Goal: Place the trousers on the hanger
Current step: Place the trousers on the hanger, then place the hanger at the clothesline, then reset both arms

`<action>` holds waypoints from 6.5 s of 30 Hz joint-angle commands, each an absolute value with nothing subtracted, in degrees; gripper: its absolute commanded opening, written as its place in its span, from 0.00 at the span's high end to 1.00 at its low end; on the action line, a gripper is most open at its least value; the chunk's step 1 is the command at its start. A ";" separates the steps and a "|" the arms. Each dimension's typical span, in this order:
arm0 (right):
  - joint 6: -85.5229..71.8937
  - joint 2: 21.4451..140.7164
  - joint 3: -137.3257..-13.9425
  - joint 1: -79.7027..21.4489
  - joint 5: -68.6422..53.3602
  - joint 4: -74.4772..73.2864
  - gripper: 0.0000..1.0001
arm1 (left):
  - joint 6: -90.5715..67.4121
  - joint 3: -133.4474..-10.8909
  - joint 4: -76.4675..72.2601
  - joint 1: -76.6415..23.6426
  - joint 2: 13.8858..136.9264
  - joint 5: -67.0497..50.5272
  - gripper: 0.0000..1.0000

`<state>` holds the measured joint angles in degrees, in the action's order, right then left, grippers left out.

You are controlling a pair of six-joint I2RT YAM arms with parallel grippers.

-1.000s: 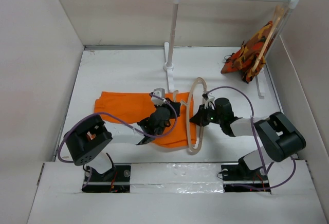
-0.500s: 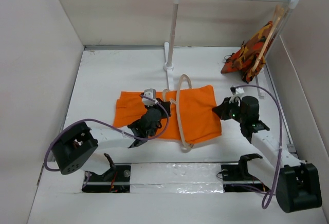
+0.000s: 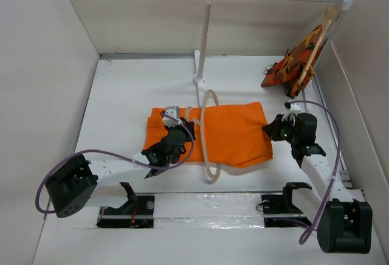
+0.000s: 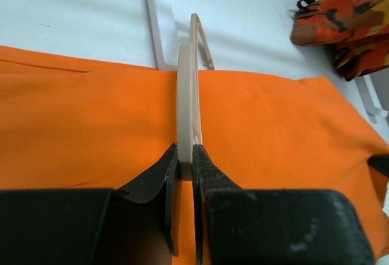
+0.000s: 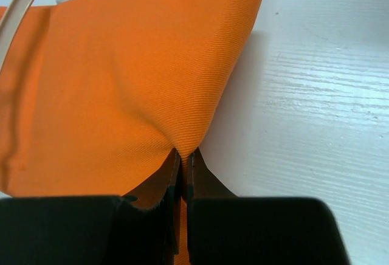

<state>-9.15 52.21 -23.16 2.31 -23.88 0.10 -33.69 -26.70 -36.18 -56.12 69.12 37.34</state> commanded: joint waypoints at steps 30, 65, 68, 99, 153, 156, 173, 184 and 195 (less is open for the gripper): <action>-8.09 55.63 -22.24 4.92 -21.97 3.95 0.98 | -28.74 -33.04 -33.05 -54.84 63.72 39.90 1.00; -40.52 66.43 -36.65 -39.11 -18.46 28.47 0.26 | -22.68 -57.39 -30.23 -60.38 67.85 34.54 1.00; -42.01 67.58 -35.34 -39.90 -18.37 31.28 0.30 | -21.71 -56.78 -32.43 -60.38 67.94 35.06 1.00; -59.94 71.54 -42.44 -29.01 -29.35 53.00 0.91 | -6.51 -68.38 -37.79 -60.38 68.30 30.23 0.43; -71.63 112.41 -96.68 -3.60 -38.23 50.80 0.91 | -27.86 -34.10 -28.39 -58.80 56.69 34.54 0.46; -70.66 111.98 -94.23 -3.60 -38.41 51.50 0.72 | -27.77 -34.54 -28.21 -58.80 57.30 35.07 0.46; -61.17 103.10 -75.52 -0.79 -34.37 53.00 0.00 | -26.10 -35.42 -29.18 -58.80 59.06 36.56 0.46; -53.71 94.49 -64.44 0.26 -31.72 55.81 0.00 | -23.64 -36.91 -27.78 -58.80 57.04 38.85 0.43; -40.53 75.52 -46.68 -3.78 -29.01 50.72 0.00 | -25.66 -38.06 -23.55 -58.80 57.92 45.61 0.43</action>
